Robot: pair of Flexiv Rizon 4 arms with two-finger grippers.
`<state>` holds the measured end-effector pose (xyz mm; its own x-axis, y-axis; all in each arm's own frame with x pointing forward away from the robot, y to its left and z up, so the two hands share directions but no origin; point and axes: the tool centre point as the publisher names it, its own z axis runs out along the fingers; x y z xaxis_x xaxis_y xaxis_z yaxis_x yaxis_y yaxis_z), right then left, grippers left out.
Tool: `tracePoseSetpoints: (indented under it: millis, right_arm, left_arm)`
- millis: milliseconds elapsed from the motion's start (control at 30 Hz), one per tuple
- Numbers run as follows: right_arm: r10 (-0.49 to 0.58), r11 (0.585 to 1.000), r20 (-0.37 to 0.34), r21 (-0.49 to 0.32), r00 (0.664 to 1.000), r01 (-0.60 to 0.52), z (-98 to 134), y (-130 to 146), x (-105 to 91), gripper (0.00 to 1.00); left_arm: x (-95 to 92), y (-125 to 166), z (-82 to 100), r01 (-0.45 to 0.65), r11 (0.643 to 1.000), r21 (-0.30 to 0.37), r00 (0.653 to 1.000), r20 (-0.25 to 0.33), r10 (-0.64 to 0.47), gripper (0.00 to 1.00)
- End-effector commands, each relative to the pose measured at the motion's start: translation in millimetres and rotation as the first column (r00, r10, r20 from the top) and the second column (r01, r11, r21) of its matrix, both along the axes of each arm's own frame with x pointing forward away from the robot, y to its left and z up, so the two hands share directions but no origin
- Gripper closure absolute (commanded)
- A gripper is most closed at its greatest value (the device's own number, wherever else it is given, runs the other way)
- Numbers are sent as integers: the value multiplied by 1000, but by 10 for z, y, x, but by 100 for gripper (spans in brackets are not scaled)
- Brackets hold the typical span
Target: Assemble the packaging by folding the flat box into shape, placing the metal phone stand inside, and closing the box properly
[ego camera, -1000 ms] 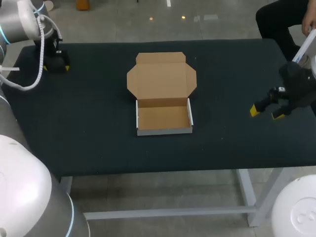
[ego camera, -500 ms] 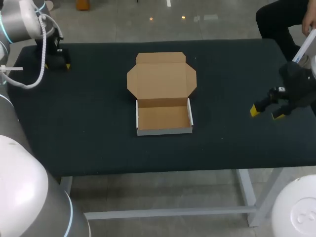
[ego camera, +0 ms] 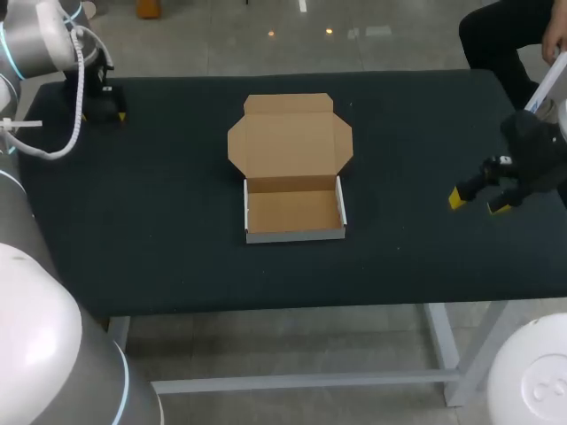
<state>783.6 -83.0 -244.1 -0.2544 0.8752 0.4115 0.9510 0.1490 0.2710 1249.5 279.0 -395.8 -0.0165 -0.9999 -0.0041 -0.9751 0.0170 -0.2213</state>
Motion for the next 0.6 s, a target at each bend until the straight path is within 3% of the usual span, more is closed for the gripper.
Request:
tracePoseSetpoints:
  millis: [33,233,600]
  right_arm:
    - [4,1000,-5,2,1000,-4,26,-10,-7,0]
    - [4,1000,-5,2,1000,-4,26,-10,-7,0]
    - [4,1000,-5,2,1000,-4,26,-10,-7,0]
  left_arm:
    - [132,30,-41,-1,1000,-2,996,-93,1,0]
    - [159,35,-34,-2,1000,-4,996,-90,2,0]
    - [191,41,-51,-8,1000,-6,996,-92,7,12]
